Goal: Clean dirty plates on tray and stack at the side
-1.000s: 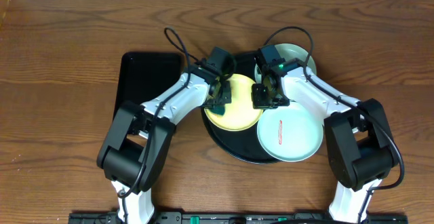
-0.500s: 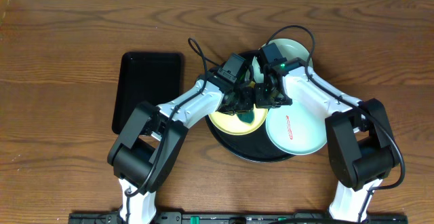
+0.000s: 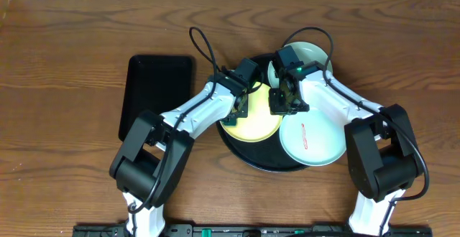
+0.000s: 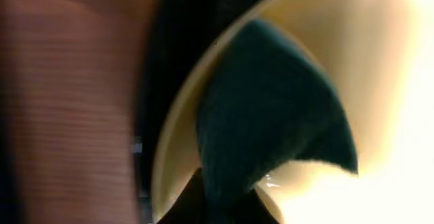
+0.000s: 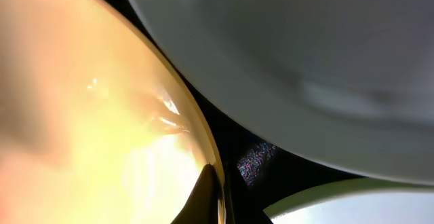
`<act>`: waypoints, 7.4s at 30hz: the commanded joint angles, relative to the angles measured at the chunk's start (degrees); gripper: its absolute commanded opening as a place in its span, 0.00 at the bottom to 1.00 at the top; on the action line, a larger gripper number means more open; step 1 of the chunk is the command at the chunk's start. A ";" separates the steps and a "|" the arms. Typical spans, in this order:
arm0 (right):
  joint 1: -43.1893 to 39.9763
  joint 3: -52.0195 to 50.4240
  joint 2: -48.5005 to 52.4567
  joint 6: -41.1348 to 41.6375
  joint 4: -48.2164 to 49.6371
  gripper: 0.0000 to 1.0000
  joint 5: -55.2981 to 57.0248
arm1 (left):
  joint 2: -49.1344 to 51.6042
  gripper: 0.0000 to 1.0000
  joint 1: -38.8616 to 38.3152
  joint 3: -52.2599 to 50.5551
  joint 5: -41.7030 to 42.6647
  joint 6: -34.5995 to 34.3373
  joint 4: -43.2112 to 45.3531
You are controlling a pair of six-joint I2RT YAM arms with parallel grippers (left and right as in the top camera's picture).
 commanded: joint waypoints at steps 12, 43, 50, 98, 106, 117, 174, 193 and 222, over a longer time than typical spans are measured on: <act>0.09 -0.68 0.66 -0.35 -1.40 0.01 3.78 | 3.02 0.08 -0.87 -1.46 31.78 -7.45 10.32; 0.09 -0.68 0.66 -0.42 -1.88 0.01 3.78 | 3.23 0.07 0.96 1.29 -5.01 -3.96 -6.10; 0.09 -0.68 0.66 -0.55 -2.69 0.01 3.80 | -0.46 0.07 1.05 6.40 -4.61 -3.13 -9.49; 0.09 -0.61 0.66 -12.72 -1.49 0.01 -6.73 | -11.04 0.07 6.01 -4.94 28.89 3.17 7.04; 0.09 -0.61 0.66 -12.46 -1.40 0.01 -6.71 | -0.02 0.07 2.75 -4.94 35.08 0.44 11.10; 0.09 -0.61 0.66 -11.87 -1.38 0.01 -6.73 | 1.38 0.07 5.99 -4.76 2.14 5.68 1.92; -0.02 -0.61 0.66 -1.75 -2.43 0.01 -0.04 | 2.89 0.08 5.77 -1.40 -8.35 -2.84 -7.37; -0.39 -0.61 0.66 -2.03 -4.28 0.01 -0.04 | -15.02 0.07 9.79 5.70 16.87 -0.42 -13.44; 8.15 0.50 -23.06 -10.51 -3.17 0.01 25.49 | -23.37 0.64 32.70 -4.33 17.53 13.79 -15.23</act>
